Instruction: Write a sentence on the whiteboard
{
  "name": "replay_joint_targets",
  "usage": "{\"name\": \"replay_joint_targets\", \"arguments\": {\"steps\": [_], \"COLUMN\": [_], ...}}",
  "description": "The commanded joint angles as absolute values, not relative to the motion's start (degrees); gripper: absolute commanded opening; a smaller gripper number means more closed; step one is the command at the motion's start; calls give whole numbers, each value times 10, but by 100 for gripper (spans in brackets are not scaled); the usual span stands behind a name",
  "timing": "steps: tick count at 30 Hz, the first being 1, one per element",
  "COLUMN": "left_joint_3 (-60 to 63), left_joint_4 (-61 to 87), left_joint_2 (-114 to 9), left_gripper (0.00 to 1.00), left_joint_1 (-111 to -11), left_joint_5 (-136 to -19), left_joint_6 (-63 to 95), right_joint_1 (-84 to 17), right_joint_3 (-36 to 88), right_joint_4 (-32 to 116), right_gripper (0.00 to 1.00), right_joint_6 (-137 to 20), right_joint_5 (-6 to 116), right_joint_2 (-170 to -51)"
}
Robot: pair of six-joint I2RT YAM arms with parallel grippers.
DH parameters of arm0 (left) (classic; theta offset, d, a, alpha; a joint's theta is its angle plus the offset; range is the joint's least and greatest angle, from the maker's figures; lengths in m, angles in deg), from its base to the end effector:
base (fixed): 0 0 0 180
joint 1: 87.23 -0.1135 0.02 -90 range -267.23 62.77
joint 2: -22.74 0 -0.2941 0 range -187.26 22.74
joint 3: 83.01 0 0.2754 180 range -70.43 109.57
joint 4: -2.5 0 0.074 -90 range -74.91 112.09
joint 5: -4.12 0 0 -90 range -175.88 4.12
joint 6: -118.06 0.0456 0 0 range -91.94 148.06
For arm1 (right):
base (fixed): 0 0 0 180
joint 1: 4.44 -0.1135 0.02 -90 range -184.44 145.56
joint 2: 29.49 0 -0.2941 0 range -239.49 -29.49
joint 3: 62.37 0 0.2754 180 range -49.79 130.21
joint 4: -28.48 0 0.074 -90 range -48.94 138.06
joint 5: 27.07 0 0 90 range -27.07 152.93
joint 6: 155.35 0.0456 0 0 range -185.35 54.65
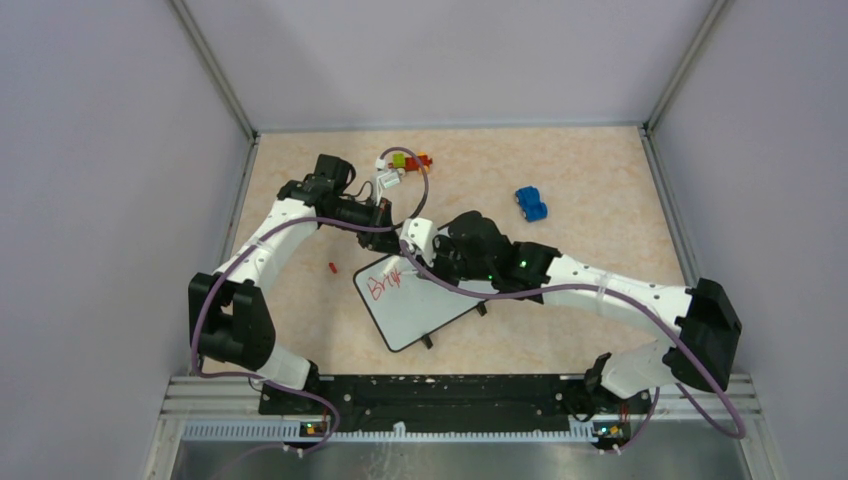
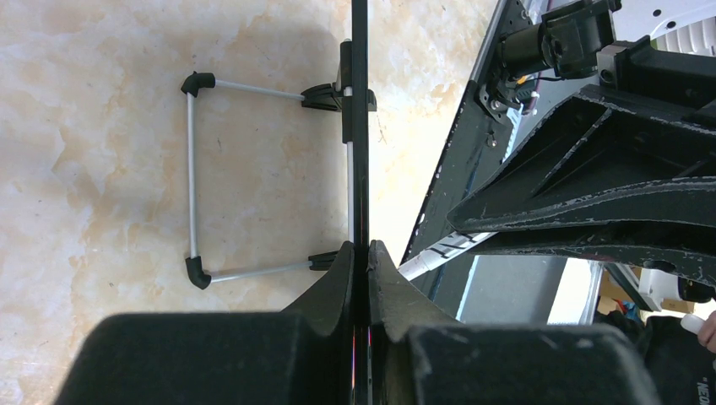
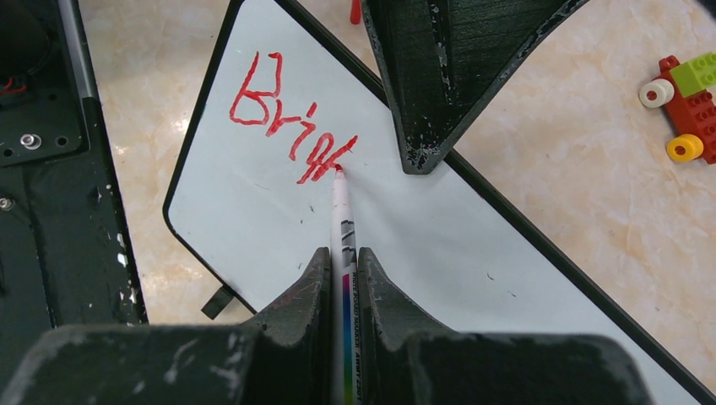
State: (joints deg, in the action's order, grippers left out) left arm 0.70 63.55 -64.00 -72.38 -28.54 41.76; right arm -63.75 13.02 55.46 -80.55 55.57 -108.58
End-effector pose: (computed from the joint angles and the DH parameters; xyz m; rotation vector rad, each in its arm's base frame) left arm 0.3008 -0.1195 0.3039 0.8846 2.2518 -1.3180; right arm 0.1694 0.2968 0.3237 -1.3687 1.6691 0.5898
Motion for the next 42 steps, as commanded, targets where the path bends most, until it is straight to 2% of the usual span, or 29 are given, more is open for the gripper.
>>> {"name": "replay_joint_targets", "arguments": {"steps": [1,21,31,42], "left_joint_3": [4,4,4,4], "left_joint_4": [655,654,654,655], "left_joint_2": [-636,-637,-636,-636], "left_gripper": [0,0,0,0], "left_joint_1": [-719,-719,-719,-719], "left_joint_5": [-270,-270,-269,-270], "left_joint_6": [427,427,426,426], "right_joint_1": [-624,-629,-627,-625], "right_joint_3": [140,101,132,142], "right_joint_4": [540,550,550,539], "right_gripper": [0,0,0,0], "right_joint_6": [-806,-801,-796,-799], "right_joint_5": [578,554,552,559], "right_joint_2": [-1067,-1063,-1035,-1055]}}
